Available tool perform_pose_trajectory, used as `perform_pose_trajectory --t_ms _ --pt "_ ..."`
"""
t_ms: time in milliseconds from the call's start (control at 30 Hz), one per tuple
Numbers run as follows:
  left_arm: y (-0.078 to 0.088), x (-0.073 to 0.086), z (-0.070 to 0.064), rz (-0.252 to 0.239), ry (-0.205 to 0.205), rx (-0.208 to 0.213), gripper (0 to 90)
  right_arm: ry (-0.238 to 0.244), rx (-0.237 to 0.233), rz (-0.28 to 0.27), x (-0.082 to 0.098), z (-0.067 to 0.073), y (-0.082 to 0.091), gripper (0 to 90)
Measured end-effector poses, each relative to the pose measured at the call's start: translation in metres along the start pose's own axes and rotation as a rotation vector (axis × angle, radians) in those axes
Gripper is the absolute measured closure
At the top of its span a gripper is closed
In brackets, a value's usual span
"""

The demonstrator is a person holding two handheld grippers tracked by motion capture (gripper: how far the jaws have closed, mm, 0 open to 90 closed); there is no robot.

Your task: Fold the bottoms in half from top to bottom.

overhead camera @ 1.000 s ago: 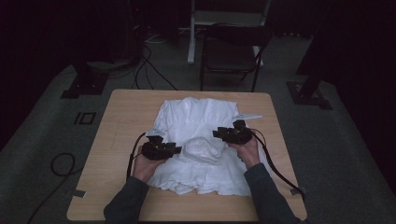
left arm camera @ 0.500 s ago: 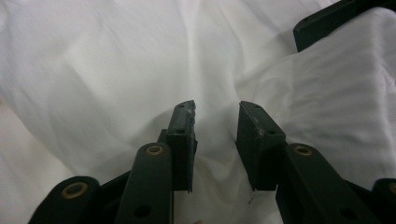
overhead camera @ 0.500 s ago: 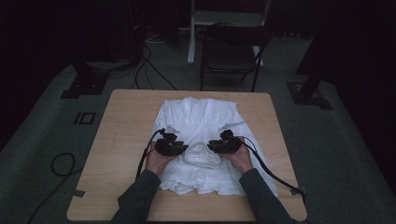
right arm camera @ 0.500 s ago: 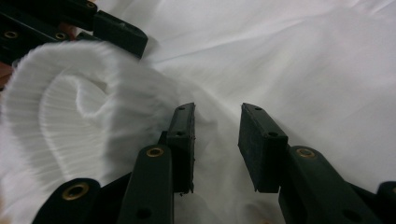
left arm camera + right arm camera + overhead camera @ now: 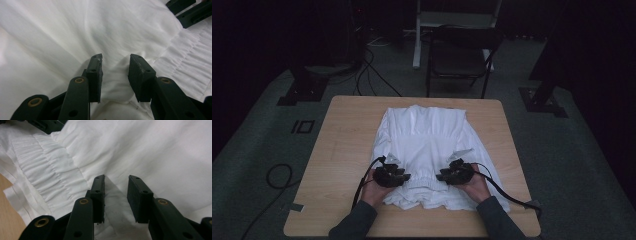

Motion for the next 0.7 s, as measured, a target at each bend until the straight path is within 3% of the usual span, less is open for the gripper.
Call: perform_pose_trajectory --t_ms 100,200,267,433,500,600,700 --pt "0.007 -0.002 -0.002 -0.017 -0.018 0.020 61.4 0.018 0.008 0.040 0.002 0.004 0.002 67.8" --pt "0.024 -0.012 0.009 -0.071 -0.003 -0.013 56.7 0.055 0.037 0.040 -0.002 0.002 0.010 64.0" --pt "0.034 -0.019 0.023 -0.098 0.021 -0.056 55.9 0.035 0.078 0.003 -0.009 -0.008 0.018 61.7" --pt "0.043 -0.044 0.074 -0.143 0.134 -0.172 55.7 -0.084 0.185 -0.086 -0.031 -0.060 0.031 56.0" --pt "0.038 -0.049 0.088 -0.135 0.175 -0.190 55.6 -0.123 0.216 -0.096 -0.038 -0.080 0.030 53.7" --pt "0.021 -0.048 0.108 -0.080 0.214 -0.234 55.4 -0.171 0.234 -0.101 -0.047 -0.102 0.022 50.3" --pt "0.005 -0.038 0.118 -0.011 0.230 -0.270 57.0 -0.191 0.248 -0.051 -0.046 -0.115 0.008 50.7"
Point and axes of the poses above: each handheld gripper's, and its own axes: y roughly backward along the jaws, x roughly out of its underside, z roughly to its left, the point moved 9 cm from there along -y, roughly forward along the jaws, and after that the axes turned 9 degrees about z, right-handed, at the moved point
